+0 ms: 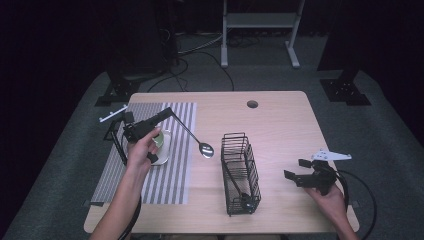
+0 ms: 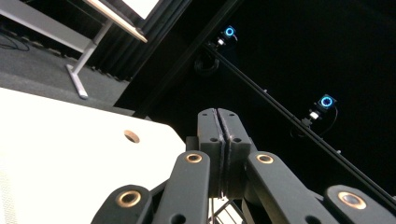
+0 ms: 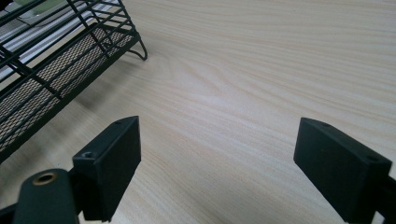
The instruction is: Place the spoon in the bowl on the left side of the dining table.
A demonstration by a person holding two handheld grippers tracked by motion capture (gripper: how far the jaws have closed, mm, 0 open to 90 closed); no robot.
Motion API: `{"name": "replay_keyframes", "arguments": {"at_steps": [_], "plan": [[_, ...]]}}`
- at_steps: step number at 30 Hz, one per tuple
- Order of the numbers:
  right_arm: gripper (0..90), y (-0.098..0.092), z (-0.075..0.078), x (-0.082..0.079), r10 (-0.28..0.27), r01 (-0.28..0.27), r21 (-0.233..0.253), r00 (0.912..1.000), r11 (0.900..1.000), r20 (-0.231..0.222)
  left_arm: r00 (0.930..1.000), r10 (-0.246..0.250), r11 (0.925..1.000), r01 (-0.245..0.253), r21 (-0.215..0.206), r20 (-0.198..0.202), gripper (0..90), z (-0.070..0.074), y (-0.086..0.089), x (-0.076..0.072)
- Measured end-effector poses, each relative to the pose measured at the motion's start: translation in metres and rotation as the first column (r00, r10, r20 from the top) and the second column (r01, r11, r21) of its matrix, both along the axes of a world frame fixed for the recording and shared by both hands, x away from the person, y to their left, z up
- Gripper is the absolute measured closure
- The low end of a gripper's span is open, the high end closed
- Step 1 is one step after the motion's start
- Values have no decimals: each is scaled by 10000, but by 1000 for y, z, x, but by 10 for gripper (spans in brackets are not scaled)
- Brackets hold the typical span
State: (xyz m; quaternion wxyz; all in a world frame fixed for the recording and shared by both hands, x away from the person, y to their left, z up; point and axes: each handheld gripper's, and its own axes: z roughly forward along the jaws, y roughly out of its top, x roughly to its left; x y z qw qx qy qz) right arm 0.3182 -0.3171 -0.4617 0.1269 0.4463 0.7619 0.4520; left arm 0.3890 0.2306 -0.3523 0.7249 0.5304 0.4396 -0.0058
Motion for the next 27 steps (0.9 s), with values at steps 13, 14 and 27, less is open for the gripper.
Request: {"name": "replay_keyframes", "arguments": {"at_steps": [13,14,27], "plan": [[138,-1,-1,1,-61,61,-50,10000,10000,-9,9997,229,9995,-228,200,-83,896,-3,13,0],[138,-1,-1,1,-61,61,-50,10000,10000,-9,9996,261,9994,-259,222,-87,896,-3,15,-1],[138,-2,-1,1,-212,211,-125,9998,9997,-11,9951,942,9952,-933,303,-302,896,-7,39,-2]]}}
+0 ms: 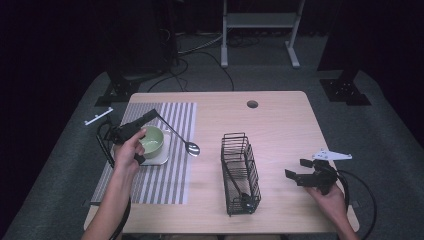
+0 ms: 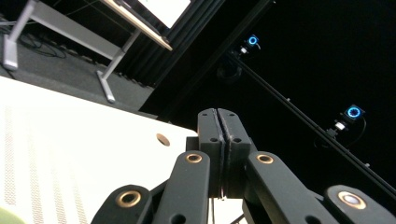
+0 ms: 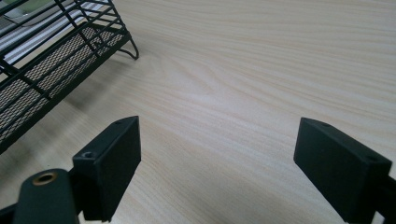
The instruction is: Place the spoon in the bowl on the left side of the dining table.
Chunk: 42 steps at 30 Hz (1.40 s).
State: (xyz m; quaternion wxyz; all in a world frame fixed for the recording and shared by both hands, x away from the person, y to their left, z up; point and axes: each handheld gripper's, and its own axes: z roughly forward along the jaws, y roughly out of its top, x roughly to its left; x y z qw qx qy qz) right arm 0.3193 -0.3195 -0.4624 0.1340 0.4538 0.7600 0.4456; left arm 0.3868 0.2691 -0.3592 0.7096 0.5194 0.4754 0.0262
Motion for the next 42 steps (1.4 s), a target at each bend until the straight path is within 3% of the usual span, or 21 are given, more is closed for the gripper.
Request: {"name": "replay_keyframes", "arguments": {"at_steps": [19,33,42], "plan": [[138,-1,-1,0,-46,45,-105,10000,9999,-70,9976,663,9978,-663,19,-205,896,-9,21,1],[138,3,-3,2,24,-28,-210,9998,9998,-194,9888,1434,9896,-1435,5,-403,894,-12,50,-2],[139,2,-4,2,-4,-1,-210,9997,9998,-225,9832,1766,9843,-1762,122,-453,894,-14,58,-5]]}}
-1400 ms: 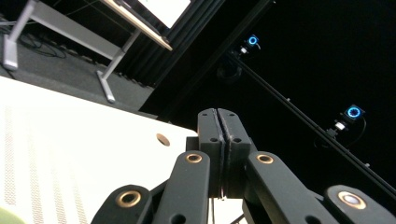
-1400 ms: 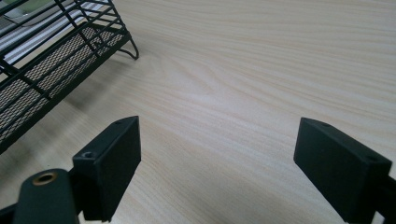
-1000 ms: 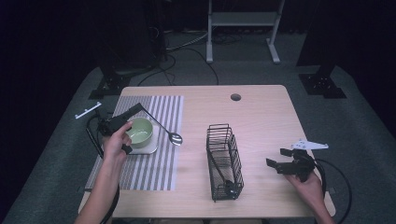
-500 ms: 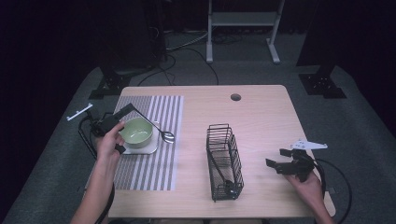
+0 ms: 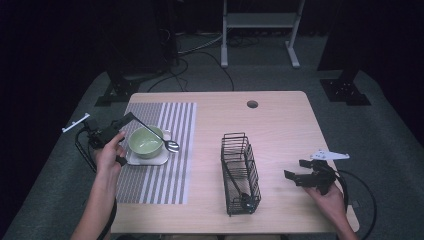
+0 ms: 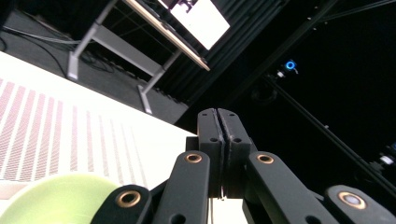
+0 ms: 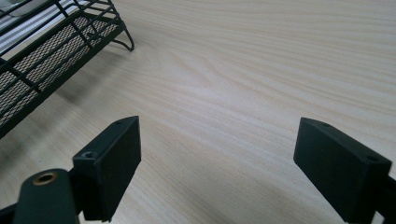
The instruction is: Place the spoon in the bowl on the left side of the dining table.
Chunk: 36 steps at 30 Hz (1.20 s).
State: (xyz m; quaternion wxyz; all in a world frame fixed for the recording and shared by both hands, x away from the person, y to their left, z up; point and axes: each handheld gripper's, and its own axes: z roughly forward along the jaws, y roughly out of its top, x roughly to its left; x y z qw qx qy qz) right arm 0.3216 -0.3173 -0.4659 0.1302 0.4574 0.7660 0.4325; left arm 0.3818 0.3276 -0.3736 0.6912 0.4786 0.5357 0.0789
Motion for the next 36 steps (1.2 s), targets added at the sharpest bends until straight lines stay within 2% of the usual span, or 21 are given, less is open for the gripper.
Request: {"name": "replay_keyframes", "arguments": {"at_steps": [18,22,28,36], "plan": [[138,0,0,0,17,-17,-24,10000,10000,-13,9979,638,9979,-637,71,-66,894,-1,18,-3],[138,0,0,0,19,-19,-14,10000,10000,-17,9945,1037,9946,-1036,100,-173,893,-2,25,-4],[139,0,0,0,56,-56,-22,10000,10000,-2,9904,1361,9907,-1359,93,-253,893,-4,34,-6],[139,0,-1,0,60,-60,-16,10000,10000,-5,9885,1483,9889,-1481,102,-281,893,-4,39,-7]]}}
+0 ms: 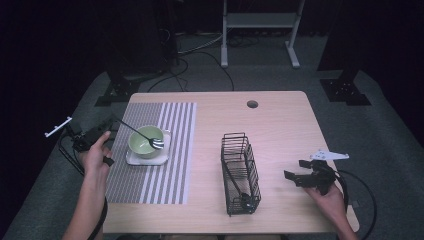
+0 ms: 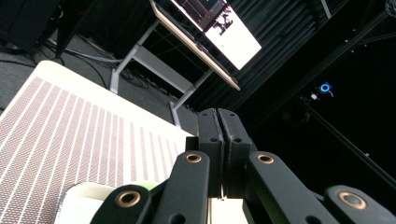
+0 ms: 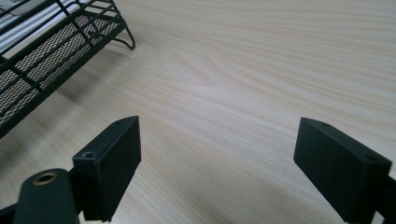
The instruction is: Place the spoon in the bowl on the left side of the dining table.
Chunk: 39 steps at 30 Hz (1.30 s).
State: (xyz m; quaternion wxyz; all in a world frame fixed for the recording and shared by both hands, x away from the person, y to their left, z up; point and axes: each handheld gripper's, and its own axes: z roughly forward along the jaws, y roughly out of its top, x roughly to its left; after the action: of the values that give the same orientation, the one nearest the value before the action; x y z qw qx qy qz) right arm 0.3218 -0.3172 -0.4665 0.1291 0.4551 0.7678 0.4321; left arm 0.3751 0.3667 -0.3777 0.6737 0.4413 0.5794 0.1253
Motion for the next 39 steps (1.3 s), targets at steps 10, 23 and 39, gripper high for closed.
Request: {"name": "replay_keyframes", "arguments": {"at_steps": [10,23,39], "plan": [[139,1,-1,0,27,-27,-16,10000,10000,-62,9993,372,9993,-372,-47,-64,891,-4,7,-2],[138,1,-1,0,21,-21,-6,10000,10000,-61,9970,751,9972,-751,-41,-178,890,-7,18,-6],[139,1,-1,0,29,-29,-16,9999,10000,-98,9937,1053,9943,-1046,204,-374,890,-12,26,-7]]}}
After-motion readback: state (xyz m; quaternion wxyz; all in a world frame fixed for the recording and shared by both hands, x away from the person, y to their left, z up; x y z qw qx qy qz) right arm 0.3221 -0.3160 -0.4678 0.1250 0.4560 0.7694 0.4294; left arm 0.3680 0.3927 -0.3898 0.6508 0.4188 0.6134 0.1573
